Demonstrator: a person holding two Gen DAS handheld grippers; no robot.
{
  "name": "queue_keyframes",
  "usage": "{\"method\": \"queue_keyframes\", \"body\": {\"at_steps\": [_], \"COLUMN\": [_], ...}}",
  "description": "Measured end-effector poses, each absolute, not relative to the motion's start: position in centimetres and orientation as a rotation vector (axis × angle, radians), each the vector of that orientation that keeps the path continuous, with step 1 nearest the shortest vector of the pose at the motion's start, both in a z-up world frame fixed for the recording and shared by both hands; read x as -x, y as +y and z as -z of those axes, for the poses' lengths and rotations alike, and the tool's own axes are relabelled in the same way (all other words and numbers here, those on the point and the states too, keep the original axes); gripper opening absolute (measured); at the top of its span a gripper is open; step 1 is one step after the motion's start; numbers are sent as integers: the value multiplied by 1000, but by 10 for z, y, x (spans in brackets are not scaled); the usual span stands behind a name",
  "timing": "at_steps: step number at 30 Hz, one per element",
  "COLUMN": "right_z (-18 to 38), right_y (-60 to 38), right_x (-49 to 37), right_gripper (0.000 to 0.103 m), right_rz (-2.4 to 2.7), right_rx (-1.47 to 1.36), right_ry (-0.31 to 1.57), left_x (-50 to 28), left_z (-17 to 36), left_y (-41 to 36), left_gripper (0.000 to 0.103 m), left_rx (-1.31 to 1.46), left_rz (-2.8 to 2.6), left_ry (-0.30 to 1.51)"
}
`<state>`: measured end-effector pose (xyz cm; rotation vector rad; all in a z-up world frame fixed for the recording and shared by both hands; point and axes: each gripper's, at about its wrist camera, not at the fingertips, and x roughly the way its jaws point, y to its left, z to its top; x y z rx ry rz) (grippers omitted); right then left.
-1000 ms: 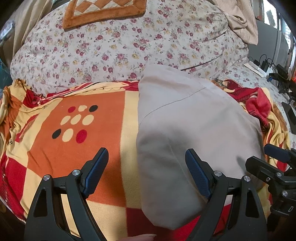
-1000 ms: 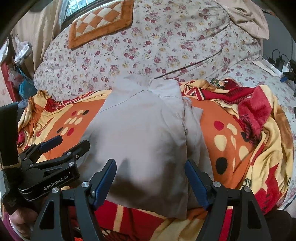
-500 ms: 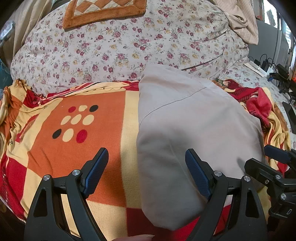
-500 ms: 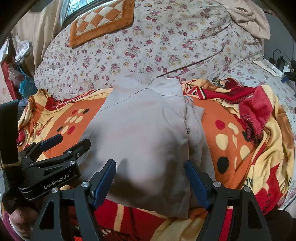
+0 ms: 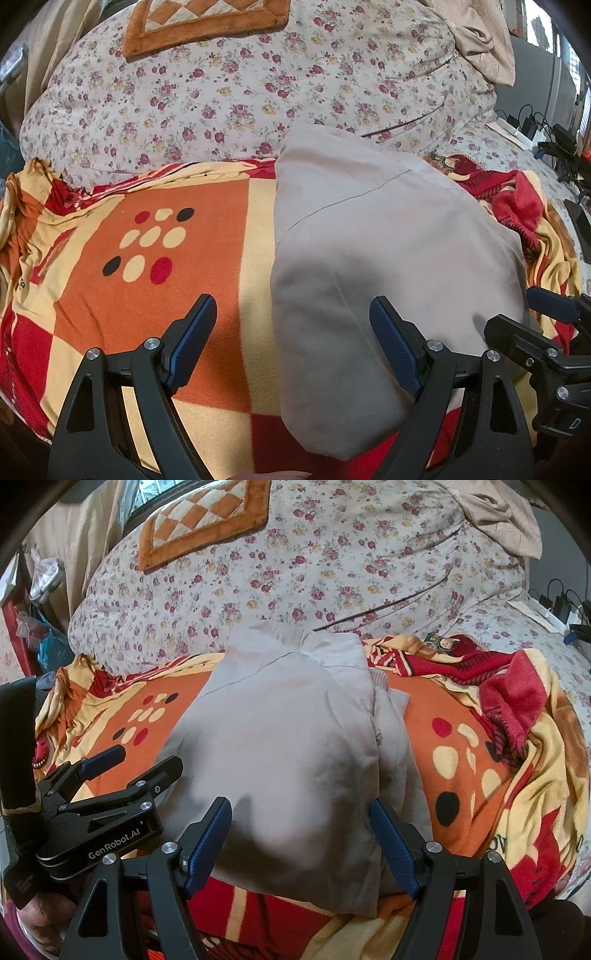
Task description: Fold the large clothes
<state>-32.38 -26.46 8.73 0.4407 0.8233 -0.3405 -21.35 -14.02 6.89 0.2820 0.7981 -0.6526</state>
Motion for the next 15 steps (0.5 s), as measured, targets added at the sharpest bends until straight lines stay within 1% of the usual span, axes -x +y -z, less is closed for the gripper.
{"method": "queue_keyframes", "body": {"at_steps": [15], "right_z": [-87], "right_y": [-271], "right_x": [322], "right_gripper": [76], "right_rz": [329], "right_rx": [-445], "right_ry": [834], "left_x": [212], "left_z": [-69], "left_y": [-139], "left_gripper": [86], "left_rx": [-270], "left_rz": [675], "left_ry": [820]}}
